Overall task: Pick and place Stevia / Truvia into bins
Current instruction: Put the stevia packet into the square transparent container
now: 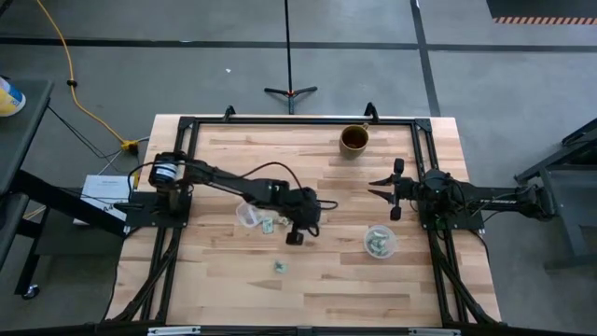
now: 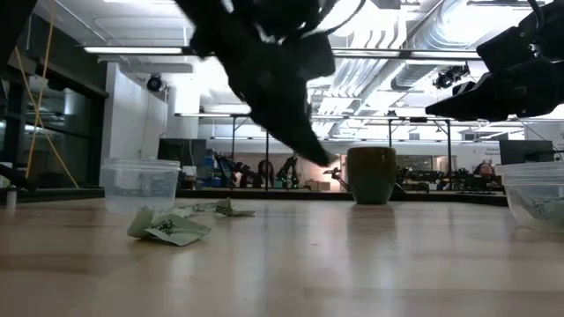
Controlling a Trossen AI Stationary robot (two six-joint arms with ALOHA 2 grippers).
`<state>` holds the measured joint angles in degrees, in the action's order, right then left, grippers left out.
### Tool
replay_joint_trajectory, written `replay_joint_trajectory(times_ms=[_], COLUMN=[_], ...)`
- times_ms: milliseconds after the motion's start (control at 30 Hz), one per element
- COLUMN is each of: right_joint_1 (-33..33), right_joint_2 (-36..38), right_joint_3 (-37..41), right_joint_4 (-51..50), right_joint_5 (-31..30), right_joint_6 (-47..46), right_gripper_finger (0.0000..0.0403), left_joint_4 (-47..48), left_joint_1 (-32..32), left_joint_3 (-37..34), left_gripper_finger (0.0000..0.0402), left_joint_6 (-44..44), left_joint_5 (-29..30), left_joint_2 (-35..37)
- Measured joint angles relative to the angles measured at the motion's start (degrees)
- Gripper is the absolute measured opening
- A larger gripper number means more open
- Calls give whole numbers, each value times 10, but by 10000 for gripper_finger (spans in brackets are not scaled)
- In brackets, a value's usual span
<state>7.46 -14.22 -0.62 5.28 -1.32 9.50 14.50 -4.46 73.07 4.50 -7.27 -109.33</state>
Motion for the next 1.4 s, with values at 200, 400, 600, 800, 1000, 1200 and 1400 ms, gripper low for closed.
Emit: replay_joint_trajectory(times_ms=[200, 400, 600, 800, 1000, 1200, 1400], right_joint_1=[0, 0, 0, 0, 0, 0, 0], right_joint_2=[-3, -4, -4, -4, -4, -4, -4], right_joint_3=[0, 0, 0, 0, 0, 0, 0], right_joint_4=[0, -1, -1, -1, -1, -1, -2], right_joint_5=[0, 0, 0, 0, 0, 0, 0], right_joint_6=[0, 0, 0, 0, 0, 0, 0], right_gripper_finger=[83, 83, 83, 83, 83, 83, 83], left_joint_4=[285, 457, 587, 678, 675, 678, 679], left_joint_1=[-14, -25, -28, -27, -27, -27, -27], left_joint_3=[92, 129, 141, 141, 131, 96, 88], left_gripper_finger=[47, 38, 57, 41, 48, 129, 183], left_joint_6=[-31, -112, -185, -243, -223, -229, -227], left_joint_5=[36, 50, 90, 155, 130, 149, 171], left_joint_2=[9, 9, 9, 9, 9, 9, 9])
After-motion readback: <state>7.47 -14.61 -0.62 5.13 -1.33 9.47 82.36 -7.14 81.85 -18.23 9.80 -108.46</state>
